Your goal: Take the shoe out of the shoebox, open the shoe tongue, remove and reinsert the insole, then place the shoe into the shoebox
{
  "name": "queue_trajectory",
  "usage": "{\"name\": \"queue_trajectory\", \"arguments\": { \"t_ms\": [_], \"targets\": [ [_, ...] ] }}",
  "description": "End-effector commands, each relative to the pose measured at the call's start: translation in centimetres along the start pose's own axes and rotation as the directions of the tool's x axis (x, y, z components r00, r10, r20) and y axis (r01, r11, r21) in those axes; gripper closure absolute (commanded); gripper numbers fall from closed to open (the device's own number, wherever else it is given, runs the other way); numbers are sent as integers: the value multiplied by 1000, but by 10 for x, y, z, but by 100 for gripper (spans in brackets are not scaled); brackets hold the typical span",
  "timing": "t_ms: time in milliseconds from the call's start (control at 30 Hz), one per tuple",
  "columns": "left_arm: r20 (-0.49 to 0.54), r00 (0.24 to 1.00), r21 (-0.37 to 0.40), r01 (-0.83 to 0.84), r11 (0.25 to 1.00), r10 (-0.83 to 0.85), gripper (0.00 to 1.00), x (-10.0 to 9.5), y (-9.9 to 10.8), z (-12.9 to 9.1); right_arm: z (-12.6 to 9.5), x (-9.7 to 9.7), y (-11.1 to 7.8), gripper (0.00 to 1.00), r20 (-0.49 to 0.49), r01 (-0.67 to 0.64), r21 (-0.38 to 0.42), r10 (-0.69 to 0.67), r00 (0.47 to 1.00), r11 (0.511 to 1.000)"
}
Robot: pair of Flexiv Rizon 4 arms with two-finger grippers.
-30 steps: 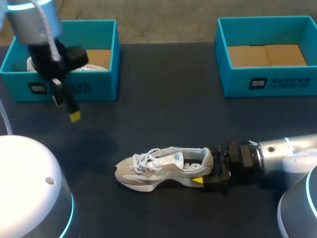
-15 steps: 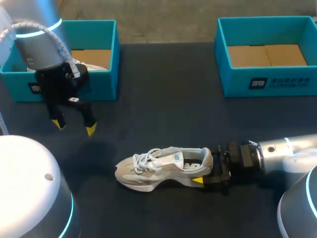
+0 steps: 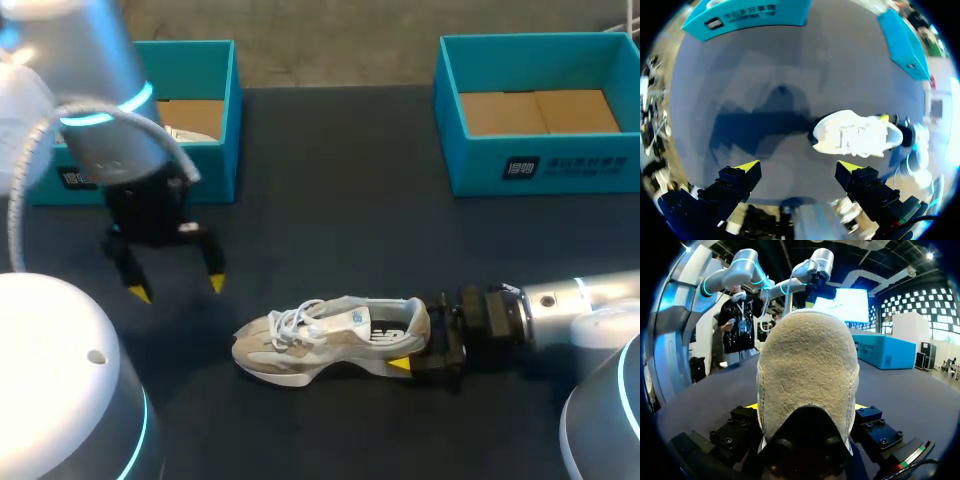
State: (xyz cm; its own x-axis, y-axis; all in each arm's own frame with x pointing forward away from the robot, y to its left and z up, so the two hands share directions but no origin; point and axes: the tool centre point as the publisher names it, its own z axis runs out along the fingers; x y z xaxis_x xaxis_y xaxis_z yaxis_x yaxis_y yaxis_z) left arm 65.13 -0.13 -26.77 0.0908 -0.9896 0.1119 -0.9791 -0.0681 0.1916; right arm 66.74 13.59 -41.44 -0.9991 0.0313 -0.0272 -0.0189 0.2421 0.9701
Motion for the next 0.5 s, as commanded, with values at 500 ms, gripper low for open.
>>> {"name": "queue_trajectory", "arguments": {
  "t_ms": [500],
  "targets": [
    [23, 999, 25, 45, 999, -46, 0, 73, 19, 12, 1, 2, 2, 100, 1, -1, 6, 1, 1000, 1000]
  ]
}}
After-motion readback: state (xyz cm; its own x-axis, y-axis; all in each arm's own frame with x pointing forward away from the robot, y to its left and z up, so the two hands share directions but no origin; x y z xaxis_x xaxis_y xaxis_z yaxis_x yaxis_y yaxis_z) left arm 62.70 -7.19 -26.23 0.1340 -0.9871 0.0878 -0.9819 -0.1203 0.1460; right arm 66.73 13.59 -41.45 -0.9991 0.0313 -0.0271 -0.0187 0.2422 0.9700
